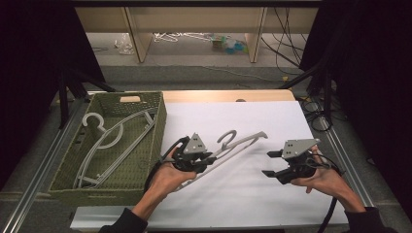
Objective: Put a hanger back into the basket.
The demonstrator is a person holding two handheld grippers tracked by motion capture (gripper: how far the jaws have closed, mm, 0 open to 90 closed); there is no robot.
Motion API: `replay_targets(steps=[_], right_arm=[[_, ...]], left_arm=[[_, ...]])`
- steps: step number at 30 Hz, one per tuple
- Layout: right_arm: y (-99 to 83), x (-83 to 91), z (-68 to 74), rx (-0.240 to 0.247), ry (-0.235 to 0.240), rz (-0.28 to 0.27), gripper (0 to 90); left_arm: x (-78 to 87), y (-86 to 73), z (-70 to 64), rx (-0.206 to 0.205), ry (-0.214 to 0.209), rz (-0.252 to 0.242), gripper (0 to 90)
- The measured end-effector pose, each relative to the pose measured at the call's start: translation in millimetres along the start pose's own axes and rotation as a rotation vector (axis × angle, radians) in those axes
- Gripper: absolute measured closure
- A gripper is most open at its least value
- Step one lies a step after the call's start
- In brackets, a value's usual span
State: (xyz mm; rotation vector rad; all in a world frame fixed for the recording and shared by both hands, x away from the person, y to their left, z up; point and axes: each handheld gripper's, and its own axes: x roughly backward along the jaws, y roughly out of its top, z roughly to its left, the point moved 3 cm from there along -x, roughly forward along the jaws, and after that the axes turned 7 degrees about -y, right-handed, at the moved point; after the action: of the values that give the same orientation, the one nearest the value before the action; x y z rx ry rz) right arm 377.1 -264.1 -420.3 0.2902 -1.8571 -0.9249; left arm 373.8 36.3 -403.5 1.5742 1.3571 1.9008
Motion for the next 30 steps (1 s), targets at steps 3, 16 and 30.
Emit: replay_targets(steps=[3, 16, 30], right_arm=[[-3.1, -2.2, 1.2, -0.008, -0.004, 0.005, 36.2], [-15.0, -8.1, 7.8, -0.025, -0.001, 0.024, 36.6], [-20.7, -9.2, 9.5, -0.03, 0.004, 0.033, 36.7]], left_arm=[[12.9, 5.9, 4.9, 0.012, 0.005, -0.028, 78.9], [92.1, 34.2, 25.3, 0.112, 0.01, -0.255, 78.9], [162.0, 37.6, 62.1, 0.168, 0.139, -0.299, 78.9]])
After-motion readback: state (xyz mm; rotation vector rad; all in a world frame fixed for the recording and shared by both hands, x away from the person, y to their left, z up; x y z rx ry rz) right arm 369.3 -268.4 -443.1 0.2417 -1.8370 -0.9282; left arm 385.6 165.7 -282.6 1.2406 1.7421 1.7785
